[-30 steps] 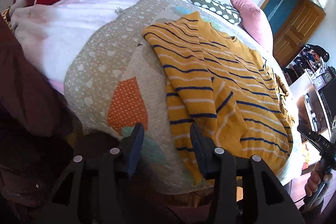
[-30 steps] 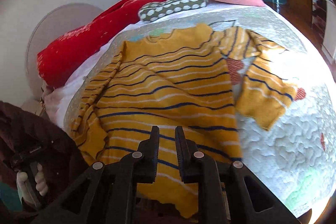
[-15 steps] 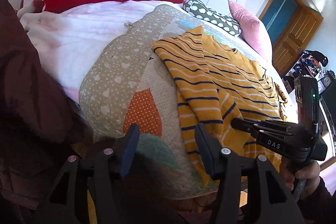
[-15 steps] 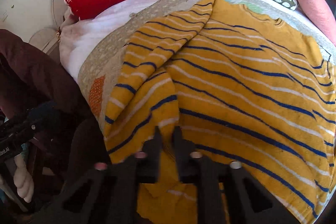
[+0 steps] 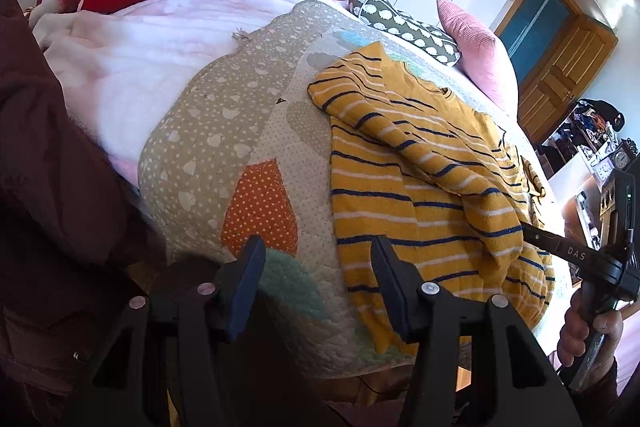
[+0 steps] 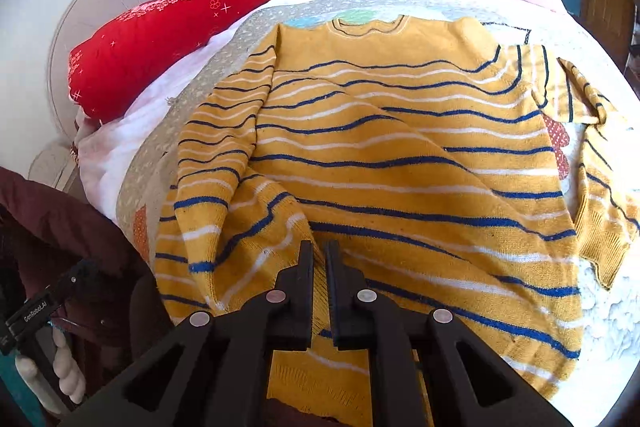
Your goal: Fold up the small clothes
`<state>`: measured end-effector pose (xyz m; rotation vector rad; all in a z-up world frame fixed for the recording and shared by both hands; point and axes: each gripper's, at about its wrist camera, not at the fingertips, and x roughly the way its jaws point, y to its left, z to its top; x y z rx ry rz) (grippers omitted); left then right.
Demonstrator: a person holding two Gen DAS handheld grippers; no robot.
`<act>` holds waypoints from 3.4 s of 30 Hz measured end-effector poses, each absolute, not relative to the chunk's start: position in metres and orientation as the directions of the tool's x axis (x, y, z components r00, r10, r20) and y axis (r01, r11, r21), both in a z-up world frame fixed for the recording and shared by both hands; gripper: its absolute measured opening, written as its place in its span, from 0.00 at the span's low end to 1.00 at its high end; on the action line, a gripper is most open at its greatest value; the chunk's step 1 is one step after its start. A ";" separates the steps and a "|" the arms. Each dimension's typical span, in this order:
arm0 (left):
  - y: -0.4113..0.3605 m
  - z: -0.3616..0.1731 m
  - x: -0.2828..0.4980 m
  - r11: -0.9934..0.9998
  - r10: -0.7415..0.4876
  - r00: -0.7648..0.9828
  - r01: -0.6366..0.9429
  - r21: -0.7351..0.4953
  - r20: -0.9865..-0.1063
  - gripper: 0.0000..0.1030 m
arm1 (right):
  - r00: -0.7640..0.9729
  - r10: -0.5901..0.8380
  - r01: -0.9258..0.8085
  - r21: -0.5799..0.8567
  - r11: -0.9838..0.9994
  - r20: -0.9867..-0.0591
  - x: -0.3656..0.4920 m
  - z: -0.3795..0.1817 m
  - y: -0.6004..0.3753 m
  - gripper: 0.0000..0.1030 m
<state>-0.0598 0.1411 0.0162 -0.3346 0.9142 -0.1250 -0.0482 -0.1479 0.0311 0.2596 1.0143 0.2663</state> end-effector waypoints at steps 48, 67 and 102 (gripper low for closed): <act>0.100 0.038 -0.020 0.938 -0.321 0.575 0.081 -0.338 -0.753 0.54 | 0.636 0.289 -0.089 0.304 0.949 -0.715 0.046 0.131 -0.226 0.04; 0.090 -0.008 0.019 0.932 -0.334 0.502 0.049 -0.359 -0.798 0.58 | 0.541 0.269 0.013 0.328 0.945 -0.797 0.122 0.084 -0.245 0.54; 0.117 -0.023 0.018 0.867 -0.468 0.496 0.098 -0.488 -0.732 0.14 | 0.469 0.339 -0.138 0.311 0.940 -0.815 0.317 0.098 -0.039 0.14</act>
